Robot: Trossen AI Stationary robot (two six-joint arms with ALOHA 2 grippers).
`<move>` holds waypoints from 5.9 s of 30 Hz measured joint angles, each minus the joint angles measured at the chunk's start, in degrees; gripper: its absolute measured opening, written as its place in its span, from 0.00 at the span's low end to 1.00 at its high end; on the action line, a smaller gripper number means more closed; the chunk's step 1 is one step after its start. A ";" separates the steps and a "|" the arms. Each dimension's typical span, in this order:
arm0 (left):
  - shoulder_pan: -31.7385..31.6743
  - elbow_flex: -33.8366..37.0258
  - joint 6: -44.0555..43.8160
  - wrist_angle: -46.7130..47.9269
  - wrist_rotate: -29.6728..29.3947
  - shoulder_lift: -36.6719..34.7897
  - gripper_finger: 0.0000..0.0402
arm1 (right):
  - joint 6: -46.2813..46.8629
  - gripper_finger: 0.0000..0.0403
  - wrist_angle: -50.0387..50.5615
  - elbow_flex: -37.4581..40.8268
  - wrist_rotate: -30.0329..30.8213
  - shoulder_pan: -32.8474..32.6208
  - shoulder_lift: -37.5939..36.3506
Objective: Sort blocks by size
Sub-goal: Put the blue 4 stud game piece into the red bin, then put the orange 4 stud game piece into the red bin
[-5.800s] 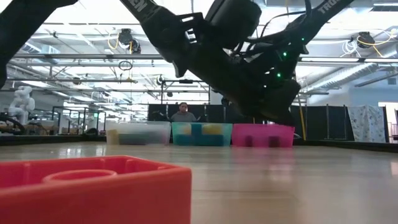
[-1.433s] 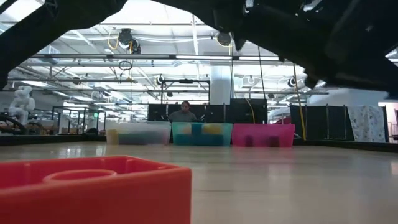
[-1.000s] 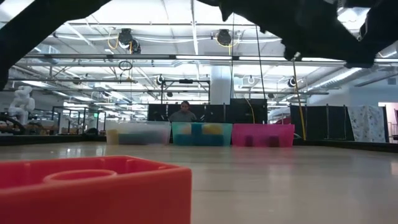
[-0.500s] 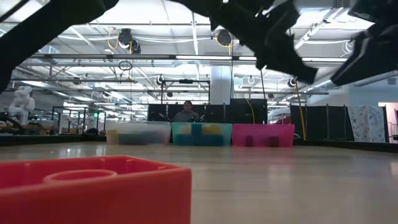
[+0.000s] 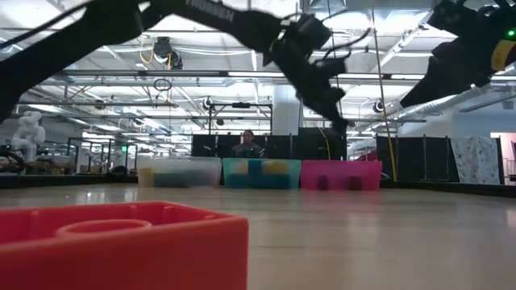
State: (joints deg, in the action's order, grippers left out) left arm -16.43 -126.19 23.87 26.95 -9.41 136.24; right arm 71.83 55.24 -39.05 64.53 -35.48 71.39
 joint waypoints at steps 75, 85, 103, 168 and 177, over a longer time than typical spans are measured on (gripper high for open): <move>44.29 12.99 -26.52 32.85 7.88 -8.37 0.56 | 2.54 0.50 -4.57 -0.04 -3.49 -10.19 -0.02; 49.63 16.02 -23.96 25.75 12.62 -8.09 0.56 | 2.27 0.50 -8.78 -0.04 -4.49 -10.38 -0.02; 52.54 16.04 -20.37 16.76 11.63 -3.18 0.56 | 1.13 0.50 -13.54 -0.04 -8.14 -10.98 4.22; 19.94 14.99 -25.12 -5.27 38.11 -1.09 0.35 | -61.28 0.50 -46.34 -0.02 -12.27 -10.81 17.49; 18.16 14.81 -26.29 -8.16 38.43 -1.18 0.35 | -63.12 0.33 -47.27 -0.12 -8.74 -10.36 17.53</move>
State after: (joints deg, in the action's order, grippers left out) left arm 1.73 -111.38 -2.42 18.79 29.02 135.06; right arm 8.71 7.98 -39.17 55.79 -45.85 88.92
